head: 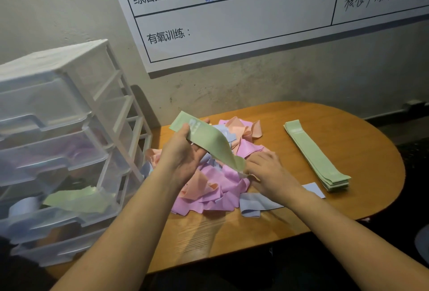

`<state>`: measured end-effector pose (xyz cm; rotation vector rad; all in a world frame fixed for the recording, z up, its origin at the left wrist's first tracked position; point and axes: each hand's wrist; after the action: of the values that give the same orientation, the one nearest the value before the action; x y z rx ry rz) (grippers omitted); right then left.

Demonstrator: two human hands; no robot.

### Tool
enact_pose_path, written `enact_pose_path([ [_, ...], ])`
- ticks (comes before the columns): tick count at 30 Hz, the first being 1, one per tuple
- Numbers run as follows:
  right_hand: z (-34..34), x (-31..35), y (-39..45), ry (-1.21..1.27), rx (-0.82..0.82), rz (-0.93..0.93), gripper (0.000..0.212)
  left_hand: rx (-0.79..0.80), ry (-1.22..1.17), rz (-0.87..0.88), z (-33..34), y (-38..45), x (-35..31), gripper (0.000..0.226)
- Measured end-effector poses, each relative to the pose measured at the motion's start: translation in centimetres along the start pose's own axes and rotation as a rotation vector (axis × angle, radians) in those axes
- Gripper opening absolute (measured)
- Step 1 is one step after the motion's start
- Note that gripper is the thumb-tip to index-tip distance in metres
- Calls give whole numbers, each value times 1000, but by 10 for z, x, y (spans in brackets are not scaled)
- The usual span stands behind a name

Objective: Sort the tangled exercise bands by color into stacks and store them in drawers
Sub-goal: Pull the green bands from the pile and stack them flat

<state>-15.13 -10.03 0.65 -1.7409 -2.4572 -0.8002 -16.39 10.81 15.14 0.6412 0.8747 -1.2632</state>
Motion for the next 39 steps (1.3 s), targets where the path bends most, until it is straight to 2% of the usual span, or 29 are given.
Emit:
enact_pose_path([
  [2,-4,-8,-2,-6,-104,-75,18,-22,11,11,-6,7,0,26],
  [4,-11,-11,-5,138,-135,-65,8,-48,7,8,-13,15,0,26],
  [7,-22,-11,-8,402,-173,83,13,-86,1,-20,-18,23,5,28],
  [10,-26,-10,-11,488,-240,281,30,-100,13,-56,-19,23,15,27],
  [13,-30,-12,-12,572,-285,477,25,-110,57,-52,-23,23,21,28],
  [15,-29,-14,-13,590,-313,520,26,-142,92,-41,-29,24,27,30],
  [19,-25,-16,-9,779,-307,625,29,-189,160,-15,-35,21,38,14],
  [23,-27,-13,1,911,-332,676,31,-183,207,45,-36,19,48,18],
  [25,-27,-12,6,999,-276,685,28,-189,214,64,-37,18,52,19],
  [29,-35,-14,12,1236,14,752,32,-223,183,51,-40,24,52,19],
  [33,-45,-27,8,1105,151,623,26,-227,191,22,-33,37,53,18],
  [39,-83,-54,0,946,250,611,21,-148,281,10,6,63,65,25],
])
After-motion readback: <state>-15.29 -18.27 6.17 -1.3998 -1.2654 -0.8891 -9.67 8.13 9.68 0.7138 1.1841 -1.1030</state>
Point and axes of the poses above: each hand's wrist, its own y-axis towards the middle knuckle, its own z-axis out of the palm, x = y × z, and after that the axes turned 15 degrees about z, right-handed
